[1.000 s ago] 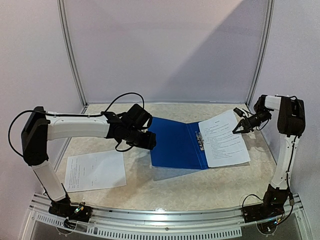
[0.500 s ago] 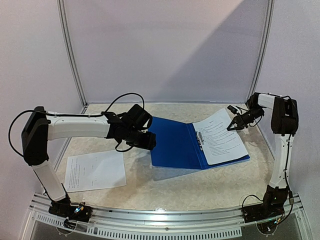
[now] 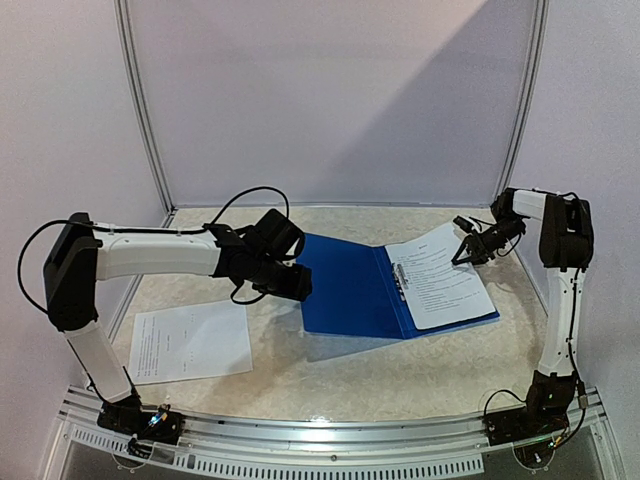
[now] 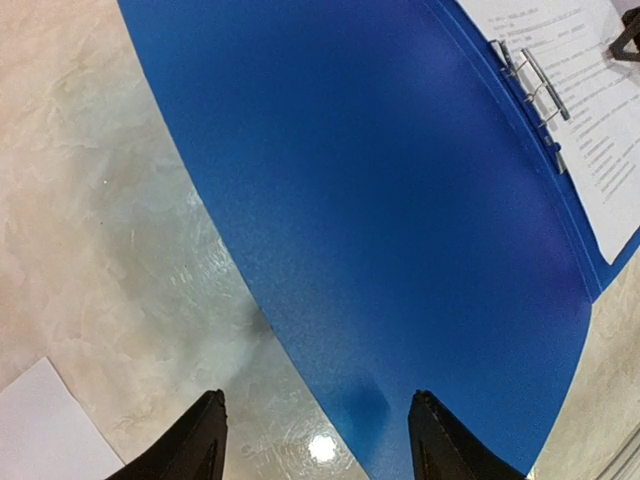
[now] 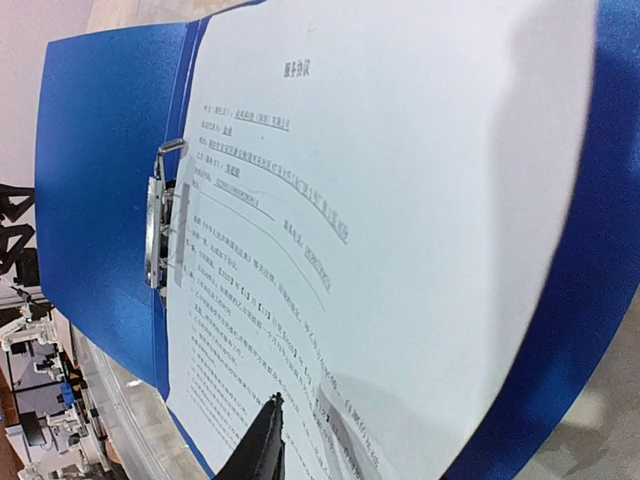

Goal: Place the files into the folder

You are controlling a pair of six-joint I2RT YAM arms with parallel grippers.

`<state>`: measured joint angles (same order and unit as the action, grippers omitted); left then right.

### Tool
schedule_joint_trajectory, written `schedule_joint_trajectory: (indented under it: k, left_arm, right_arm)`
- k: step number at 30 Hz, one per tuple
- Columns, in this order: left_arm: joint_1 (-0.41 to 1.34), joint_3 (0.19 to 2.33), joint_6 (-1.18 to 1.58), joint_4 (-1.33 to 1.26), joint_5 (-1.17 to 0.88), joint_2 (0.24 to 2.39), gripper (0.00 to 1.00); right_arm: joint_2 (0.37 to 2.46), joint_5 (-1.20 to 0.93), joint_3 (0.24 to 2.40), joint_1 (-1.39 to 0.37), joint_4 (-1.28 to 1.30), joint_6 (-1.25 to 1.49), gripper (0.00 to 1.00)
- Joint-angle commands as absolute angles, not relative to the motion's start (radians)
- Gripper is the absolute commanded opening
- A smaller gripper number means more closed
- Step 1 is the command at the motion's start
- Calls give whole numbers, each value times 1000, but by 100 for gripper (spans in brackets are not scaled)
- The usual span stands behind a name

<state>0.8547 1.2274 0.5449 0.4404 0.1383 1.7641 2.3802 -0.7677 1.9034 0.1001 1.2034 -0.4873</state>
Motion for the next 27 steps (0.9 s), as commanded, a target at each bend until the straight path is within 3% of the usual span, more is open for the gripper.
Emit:
schedule_joint_trajectory:
  k: [1, 9, 13, 27]
  left_arm:
    - [850, 1245, 520, 487, 150, 1777, 63]
    - [819, 1227, 485, 610, 332, 1701, 66]
    - [794, 1187, 485, 627, 337, 1640, 67]
    - [780, 971, 596, 663, 304, 1479, 68]
  right_arm:
    - [2322, -706, 1861, 93, 1167, -445, 30]
    - [2187, -580, 1751, 79, 1063, -383, 56]
    - [2141, -555, 1734, 78, 1027, -357, 63]
    - [2025, -549, 1642, 41, 938, -338, 67]
